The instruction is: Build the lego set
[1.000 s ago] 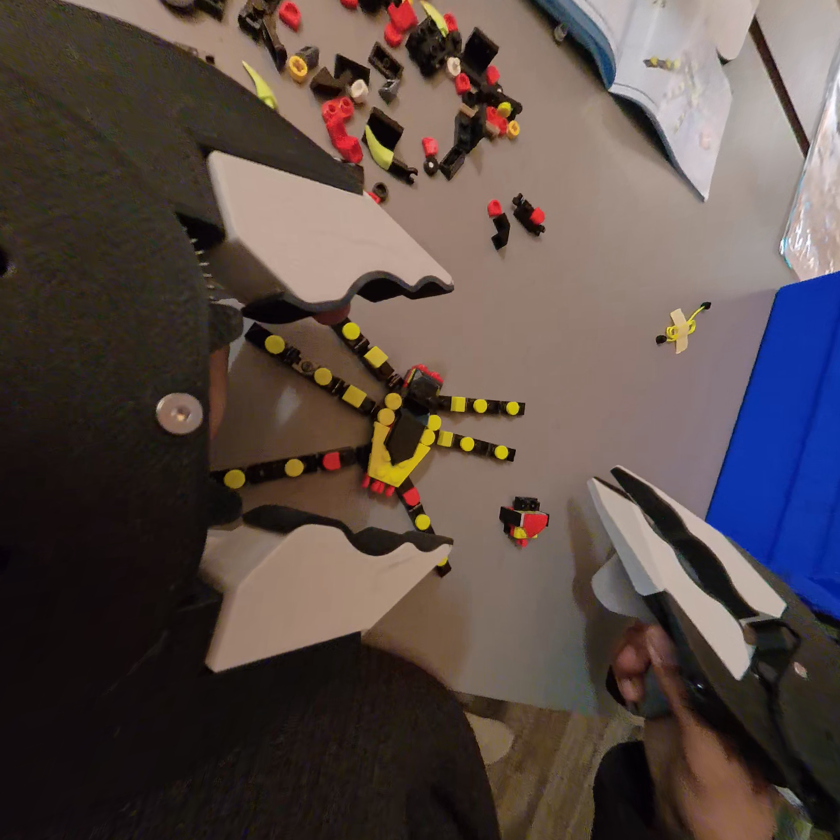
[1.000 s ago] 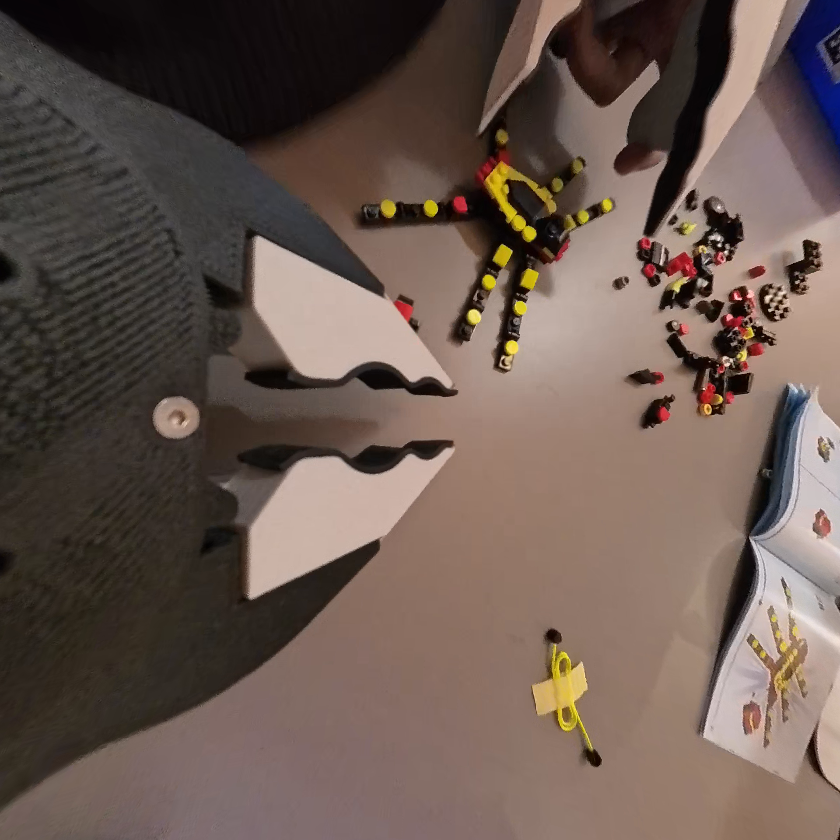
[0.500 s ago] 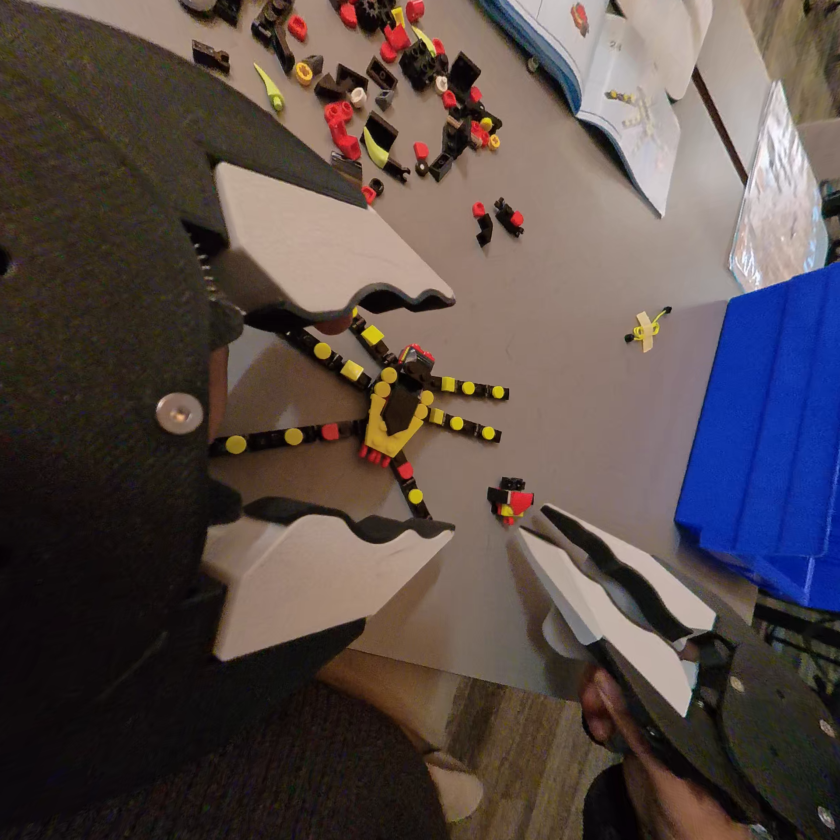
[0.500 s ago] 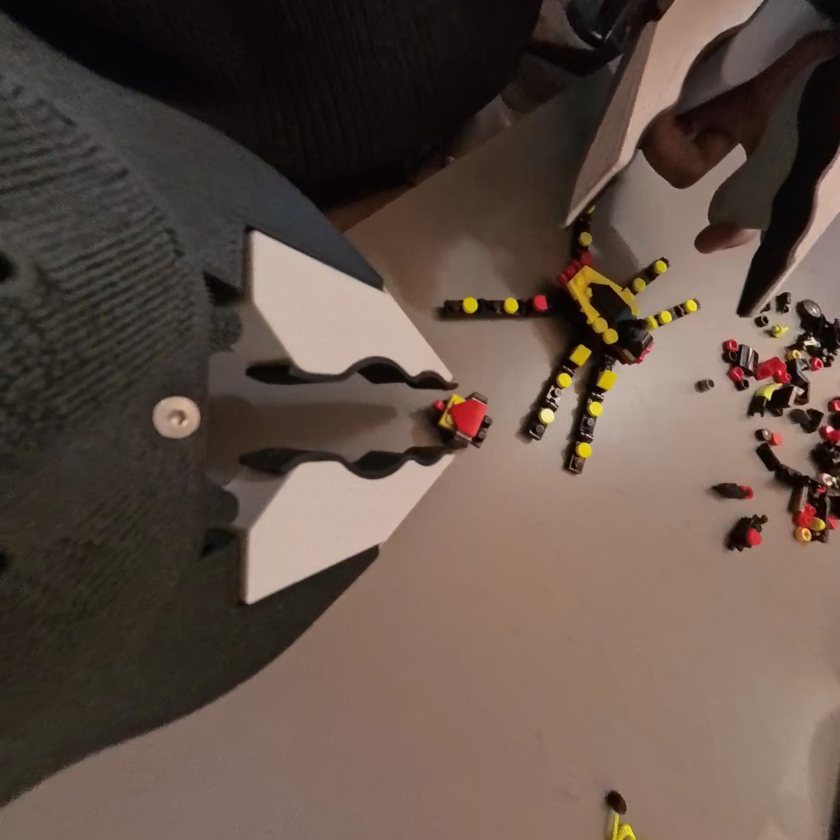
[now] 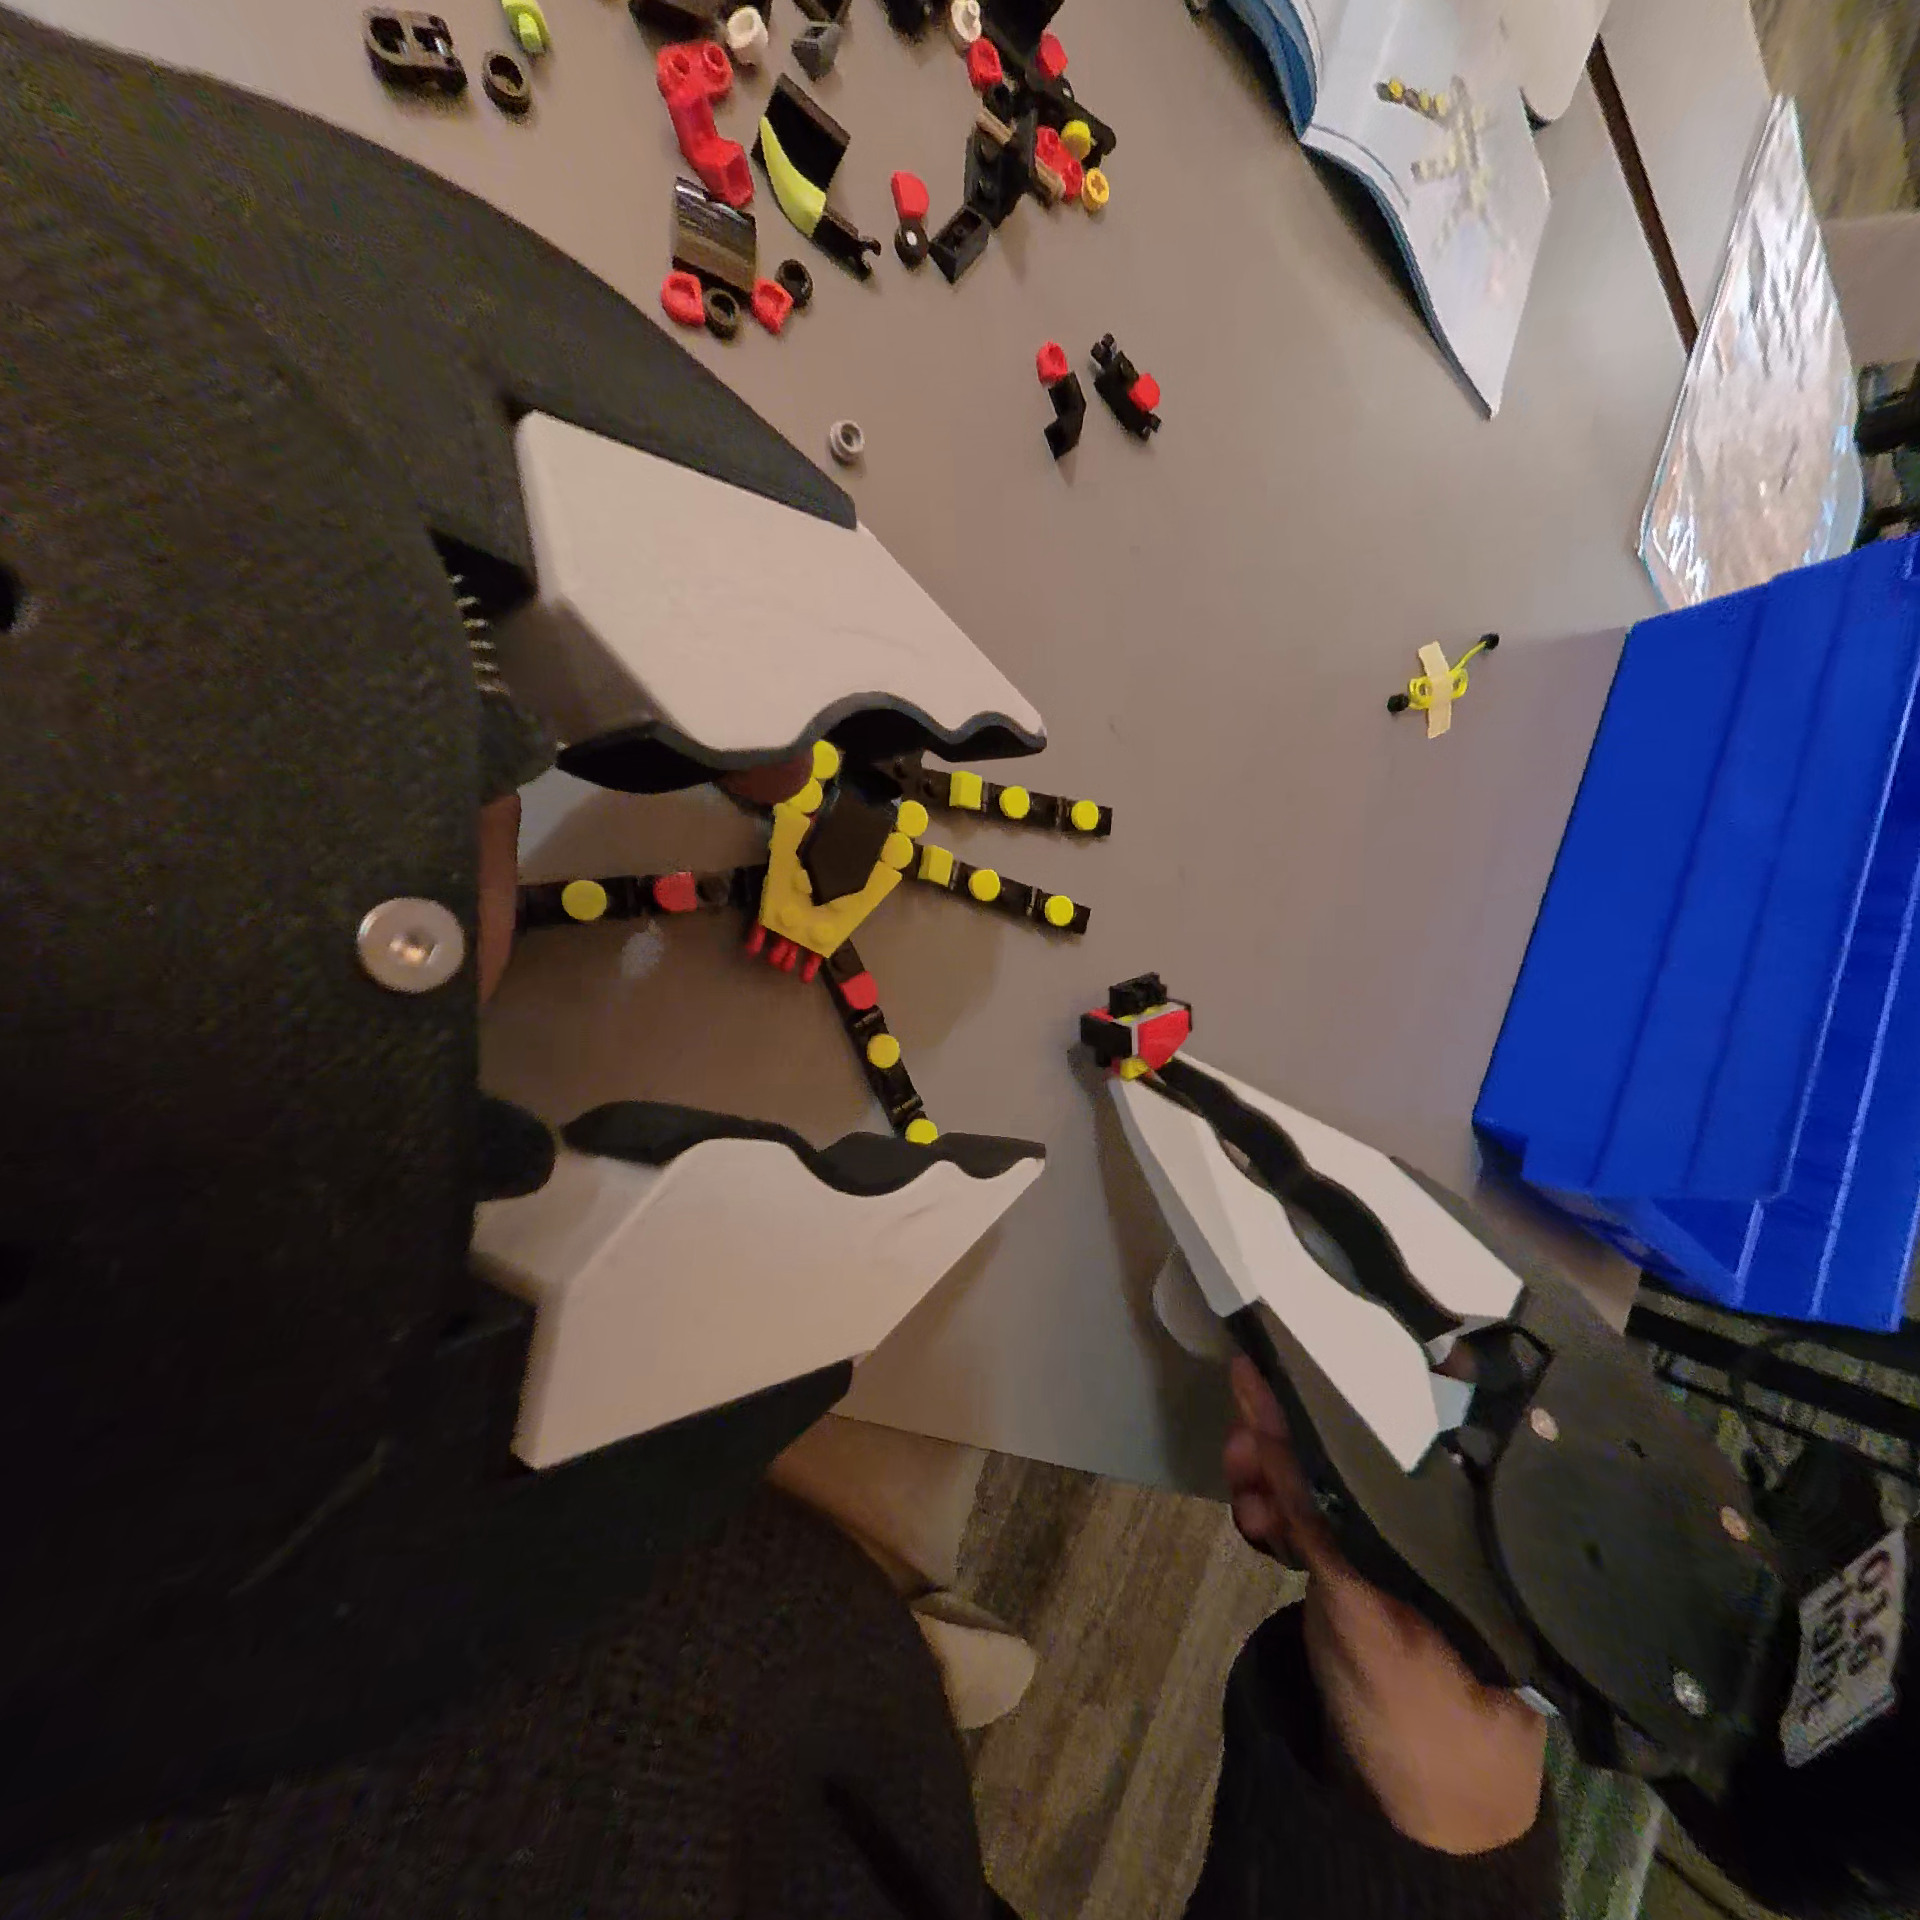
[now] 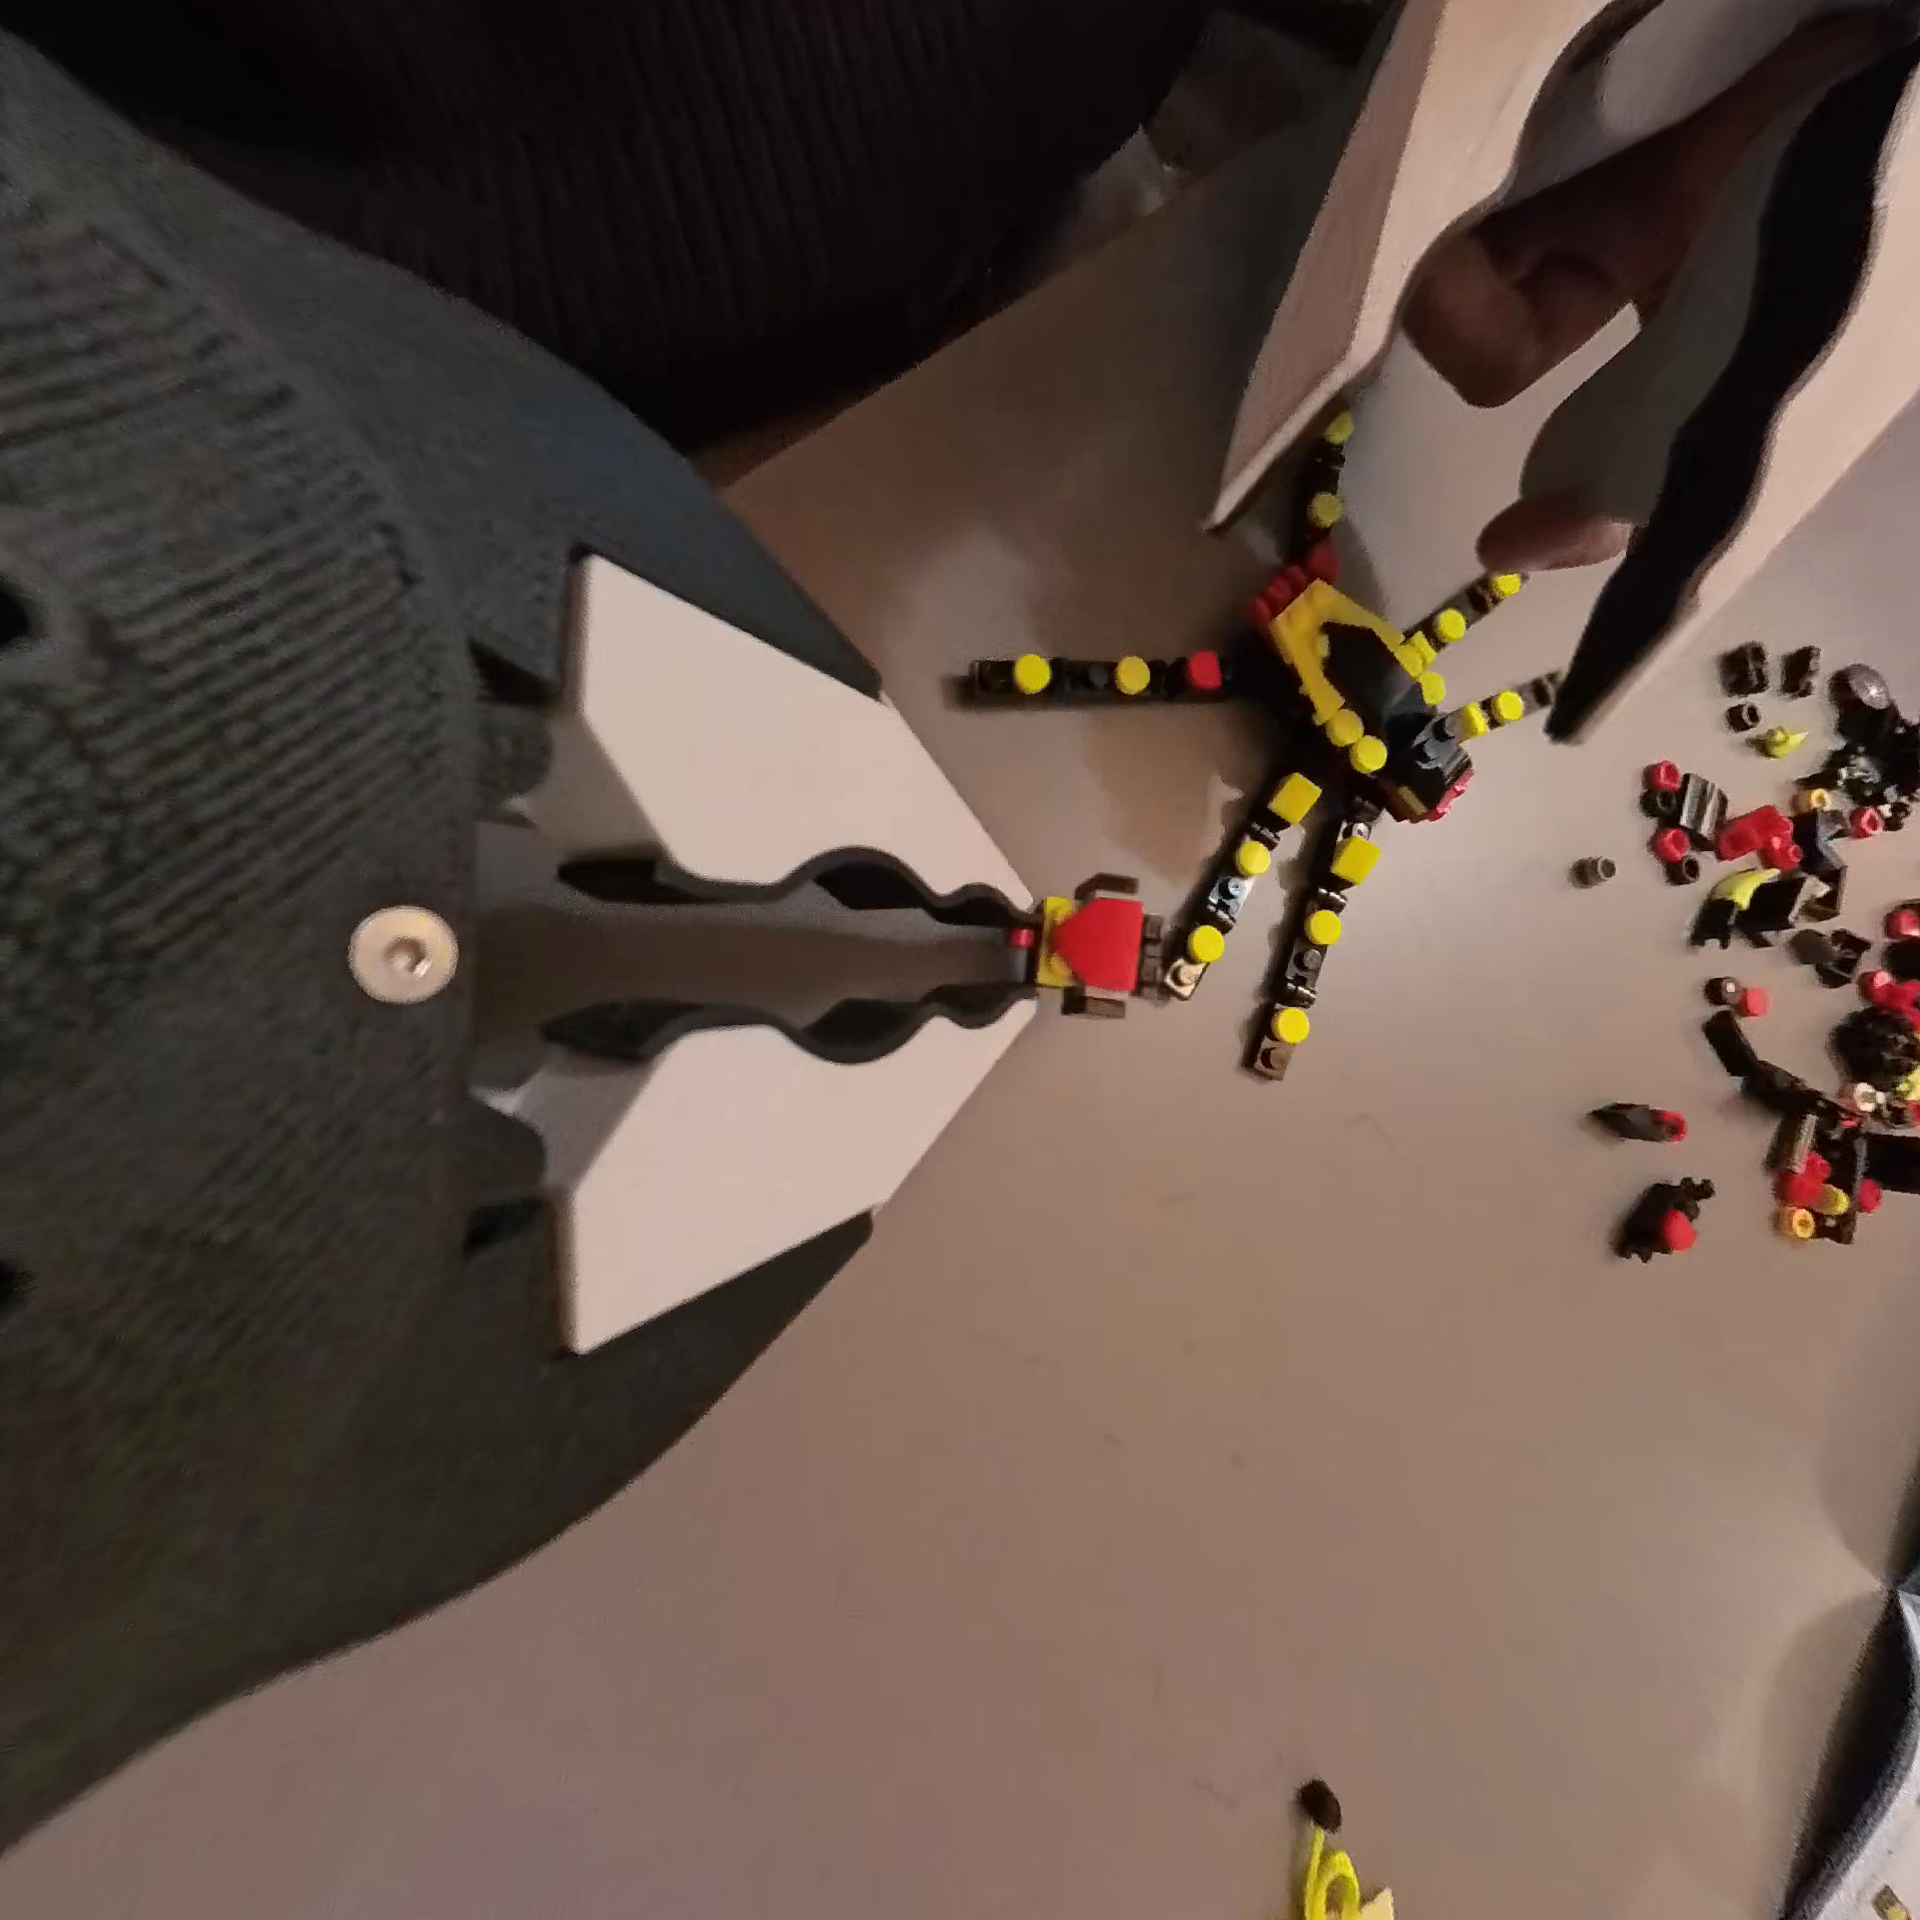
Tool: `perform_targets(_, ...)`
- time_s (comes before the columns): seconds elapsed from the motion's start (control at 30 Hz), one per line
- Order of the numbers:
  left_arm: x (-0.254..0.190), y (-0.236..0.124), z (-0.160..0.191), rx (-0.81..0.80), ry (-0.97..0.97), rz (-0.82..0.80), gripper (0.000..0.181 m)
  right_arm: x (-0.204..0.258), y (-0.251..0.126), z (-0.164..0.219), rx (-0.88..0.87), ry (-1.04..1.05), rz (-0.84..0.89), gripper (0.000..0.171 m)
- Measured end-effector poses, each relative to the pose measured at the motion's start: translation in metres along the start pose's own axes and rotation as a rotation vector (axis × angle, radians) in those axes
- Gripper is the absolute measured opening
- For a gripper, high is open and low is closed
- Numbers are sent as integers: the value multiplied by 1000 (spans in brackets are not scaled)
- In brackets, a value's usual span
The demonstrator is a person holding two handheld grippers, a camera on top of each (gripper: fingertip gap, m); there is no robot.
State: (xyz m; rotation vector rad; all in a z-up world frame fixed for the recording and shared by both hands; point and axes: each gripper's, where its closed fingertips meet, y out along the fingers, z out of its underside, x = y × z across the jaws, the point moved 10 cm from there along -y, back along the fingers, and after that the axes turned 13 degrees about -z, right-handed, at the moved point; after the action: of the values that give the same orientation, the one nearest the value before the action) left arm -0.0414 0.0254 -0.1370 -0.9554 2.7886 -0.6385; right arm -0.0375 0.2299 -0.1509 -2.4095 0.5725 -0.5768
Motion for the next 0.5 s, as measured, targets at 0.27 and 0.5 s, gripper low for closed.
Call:
perform_targets(0.27,-16,-9,1,-27,70,166,58,32,-4,-5,-64,-142,-341,8)
perform_targets(0.5,-38,-19,7,22,139,411,42,54,0,4,35,-215,-531,1)
